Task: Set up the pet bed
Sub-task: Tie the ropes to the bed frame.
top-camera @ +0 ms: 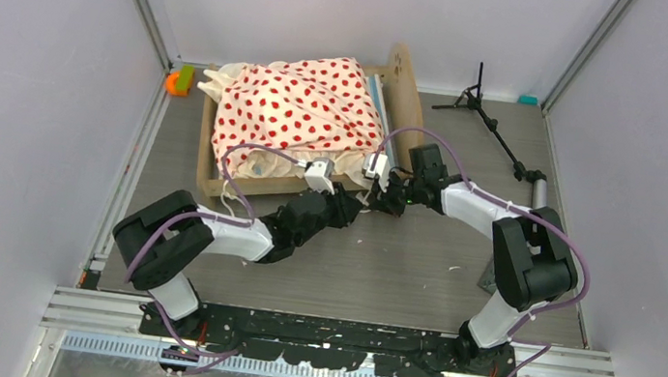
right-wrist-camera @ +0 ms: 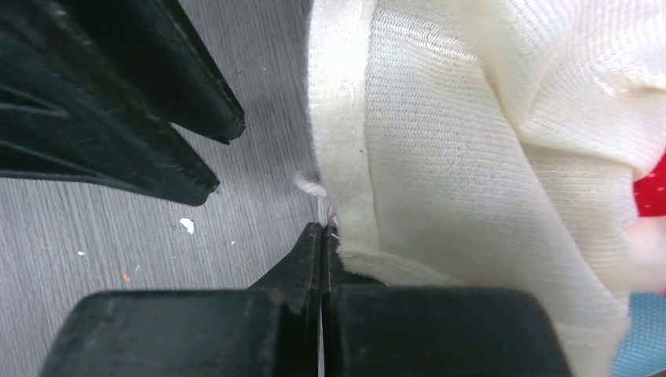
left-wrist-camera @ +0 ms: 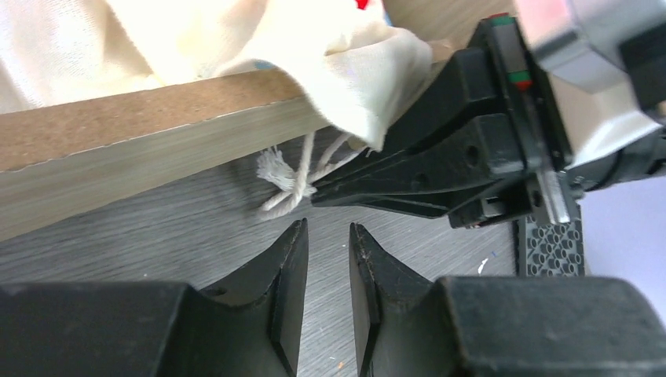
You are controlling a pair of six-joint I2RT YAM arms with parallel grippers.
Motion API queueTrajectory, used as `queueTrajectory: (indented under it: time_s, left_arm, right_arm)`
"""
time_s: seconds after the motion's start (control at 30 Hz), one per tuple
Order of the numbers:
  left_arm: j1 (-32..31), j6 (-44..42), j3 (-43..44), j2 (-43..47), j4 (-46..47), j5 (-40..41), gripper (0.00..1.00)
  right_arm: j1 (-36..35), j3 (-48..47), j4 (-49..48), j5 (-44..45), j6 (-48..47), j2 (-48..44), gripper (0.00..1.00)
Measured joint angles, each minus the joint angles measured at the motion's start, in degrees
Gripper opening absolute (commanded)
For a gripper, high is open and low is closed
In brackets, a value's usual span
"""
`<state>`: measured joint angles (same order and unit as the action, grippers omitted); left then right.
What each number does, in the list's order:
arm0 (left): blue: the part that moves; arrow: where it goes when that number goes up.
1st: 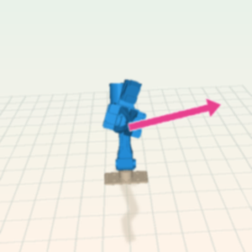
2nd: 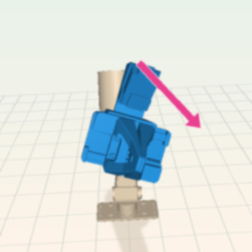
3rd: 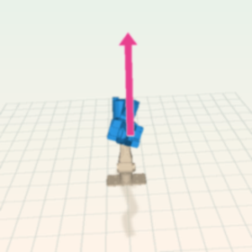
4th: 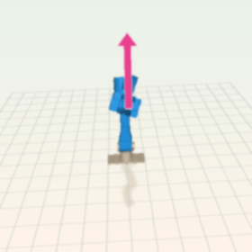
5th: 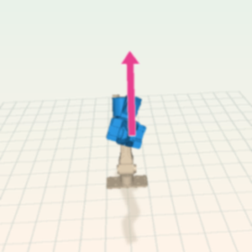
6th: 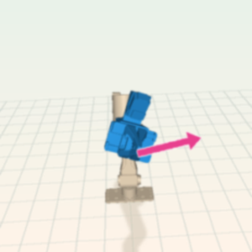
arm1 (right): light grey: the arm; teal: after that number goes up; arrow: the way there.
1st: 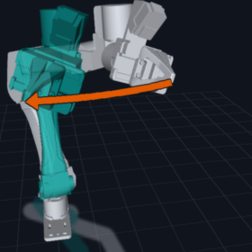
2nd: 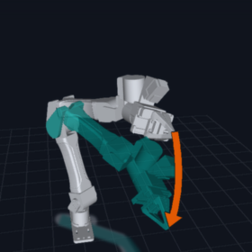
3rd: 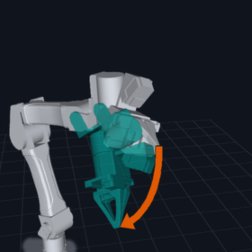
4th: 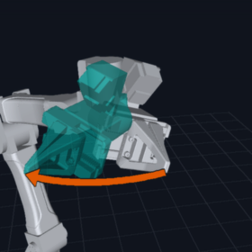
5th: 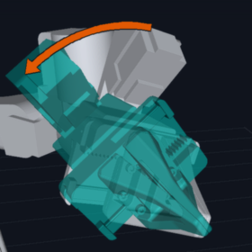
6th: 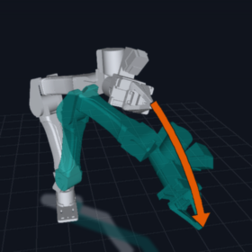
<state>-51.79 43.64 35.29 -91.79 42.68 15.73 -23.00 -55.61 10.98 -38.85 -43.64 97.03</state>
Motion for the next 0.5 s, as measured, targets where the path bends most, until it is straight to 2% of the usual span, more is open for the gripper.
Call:
queueTrajectory:
  time_s: [0.5]
  left_arm:
    - [0.83,6.12,0.85,-2.01,-3.17,7.19,0.39]
  right_arm:
    - [0.0,-0.39,0.33,-0.5,-0.85,0.61,0.0]
